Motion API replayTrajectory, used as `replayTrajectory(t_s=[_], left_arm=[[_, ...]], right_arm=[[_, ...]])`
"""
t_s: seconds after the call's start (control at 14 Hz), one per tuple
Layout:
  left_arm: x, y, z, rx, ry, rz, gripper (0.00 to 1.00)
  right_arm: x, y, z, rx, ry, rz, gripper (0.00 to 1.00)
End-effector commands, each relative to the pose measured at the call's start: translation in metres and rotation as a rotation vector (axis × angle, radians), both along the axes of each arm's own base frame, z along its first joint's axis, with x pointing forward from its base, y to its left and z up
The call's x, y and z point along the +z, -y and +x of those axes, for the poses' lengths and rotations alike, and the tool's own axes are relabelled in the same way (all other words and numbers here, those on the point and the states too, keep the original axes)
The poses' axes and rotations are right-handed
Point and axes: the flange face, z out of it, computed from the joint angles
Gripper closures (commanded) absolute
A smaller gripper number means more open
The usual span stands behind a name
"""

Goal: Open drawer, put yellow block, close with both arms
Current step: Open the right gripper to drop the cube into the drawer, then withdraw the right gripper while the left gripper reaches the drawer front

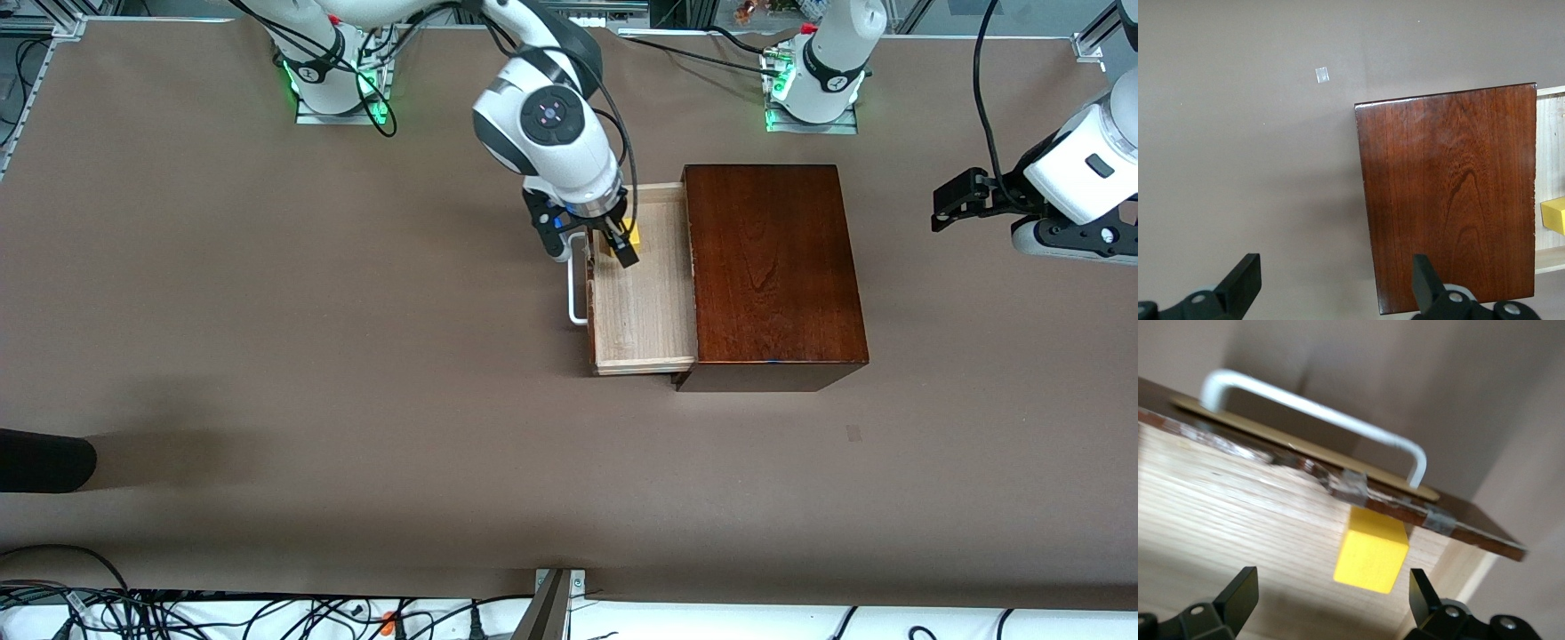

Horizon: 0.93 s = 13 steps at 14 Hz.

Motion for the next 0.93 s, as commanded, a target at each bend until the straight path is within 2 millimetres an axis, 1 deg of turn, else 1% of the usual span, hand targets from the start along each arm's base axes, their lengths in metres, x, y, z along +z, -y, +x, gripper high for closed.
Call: replayTrajectory(t_s=[0.0, 0.07, 0.14, 0.21, 0.36, 0.43, 0.5, 0.57, 0.64, 0.71, 0.79, 0.86], left_arm=[[-0.003, 0.004, 0.001, -0.028, -0.001, 0.004, 0.00], [0.001, 0.010, 0.001, -0.037, 0.008, 0.004, 0.00], [0.002, 0.016, 0.001, -0.047, 0.008, -0.012, 0.00], [-0.002, 0.024, 0.001, -0.054, -0.003, -0.041, 0.00], [-0.005, 0.055, -0.001, -0.104, -0.011, -0.058, 0.00], [-0.005, 0.067, -0.002, -0.119, -0.010, -0.080, 0.00], [-0.009, 0.077, -0.002, -0.127, -0.022, -0.125, 0.00], [-0.020, 0.084, 0.002, -0.130, -0.046, -0.158, 0.00], [-0.031, 0.101, 0.004, -0.155, -0.067, -0.161, 0.00], [-0.030, 0.124, 0.003, -0.194, -0.064, -0.164, 0.00], [-0.031, 0.154, 0.002, -0.243, -0.060, -0.163, 0.00], [-0.033, 0.191, -0.002, -0.304, -0.060, -0.159, 0.00]], right_arm=[[0.045, 0.038, 0.019, 0.134, 0.015, -0.053, 0.00], [0.051, 0.051, 0.023, 0.226, 0.013, -0.070, 0.00], [0.054, 0.068, 0.032, 0.301, 0.003, -0.083, 0.00], [0.060, 0.087, 0.041, 0.363, 0.002, -0.095, 0.00], [0.063, 0.132, 0.070, 0.481, 0.002, -0.094, 0.00], [0.061, 0.159, 0.084, 0.560, -0.009, -0.091, 0.00], [0.062, 0.187, 0.099, 0.622, -0.009, -0.082, 0.00], [0.067, 0.209, 0.110, 0.680, 0.005, -0.072, 0.00], [0.082, 0.236, 0.120, 0.730, 0.044, -0.072, 0.00], [0.088, 0.259, 0.124, 0.804, 0.064, -0.080, 0.00], [0.088, 0.288, 0.130, 0.877, 0.072, -0.098, 0.00], [0.091, 0.316, 0.131, 0.973, 0.082, -0.108, 0.00]])
